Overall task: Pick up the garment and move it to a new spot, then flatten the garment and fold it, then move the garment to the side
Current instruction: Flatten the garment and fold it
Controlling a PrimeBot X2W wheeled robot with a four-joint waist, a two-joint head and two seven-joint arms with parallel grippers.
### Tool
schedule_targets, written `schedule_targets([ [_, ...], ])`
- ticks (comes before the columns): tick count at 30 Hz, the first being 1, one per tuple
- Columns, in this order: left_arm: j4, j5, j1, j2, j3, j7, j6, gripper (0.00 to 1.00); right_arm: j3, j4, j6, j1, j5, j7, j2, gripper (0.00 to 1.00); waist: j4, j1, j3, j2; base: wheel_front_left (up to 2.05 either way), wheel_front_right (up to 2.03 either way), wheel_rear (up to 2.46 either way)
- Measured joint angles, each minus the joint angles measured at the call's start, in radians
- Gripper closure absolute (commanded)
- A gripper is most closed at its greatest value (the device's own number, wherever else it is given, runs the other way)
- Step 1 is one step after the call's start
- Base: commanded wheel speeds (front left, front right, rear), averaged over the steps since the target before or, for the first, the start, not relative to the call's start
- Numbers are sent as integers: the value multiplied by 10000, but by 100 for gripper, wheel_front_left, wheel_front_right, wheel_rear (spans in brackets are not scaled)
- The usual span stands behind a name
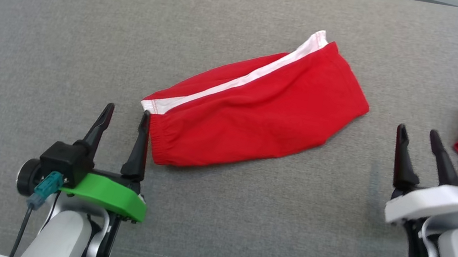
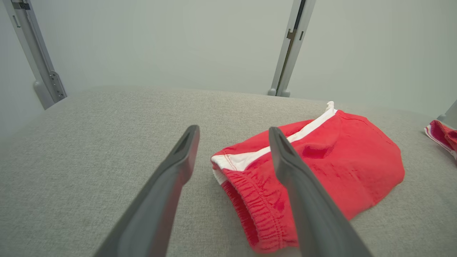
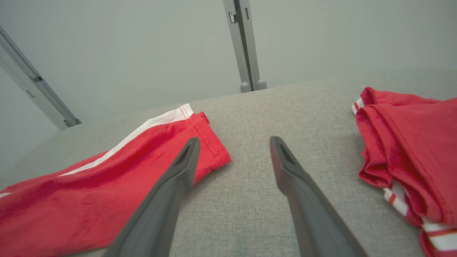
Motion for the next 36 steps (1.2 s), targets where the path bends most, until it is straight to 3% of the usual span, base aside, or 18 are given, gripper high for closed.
schedule_targets([
  [1,-23,6,-220,-121,-67,0,-82,0,115,366,-8,-482,150,190,-431,0,136,0,123,0,0,0,0],
  [11,-10,19,-954,-631,-428,-6,-405,0,1411,2282,-6,-2860,711,1476,-1983,0,1119,0,885,0,0,0,0],
  [26,-61,186,-1256,-1049,-472,-8,-713,0,3177,4441,-8,-4910,1981,2989,-2594,0,2340,0,1928,0,0,0,0],
  [27,-58,186,-1258,-1055,-462,-8,-725,0,3256,4472,-6,-4994,2048,2999,-2631,47,2376,0,1959,0,0,0,0],
  [28,-52,186,-1258,-1057,-451,-8,-746,0,3327,4521,-8,-5056,2197,3112,-2635,81,2402,0,1988,0,0,0,0],
  [29,-52,186,-1258,-1058,-424,-6,-748,0,3407,4520,-10,-5101,2282,3124,-2661,100,2413,0,2011,0,0,0,0],
  [36,-21,236,-1257,-1076,-284,-8,-754,0,3868,4357,-6,-5093,3162,3126,-2504,100,2203,0,1998,0,0,0,0],
])
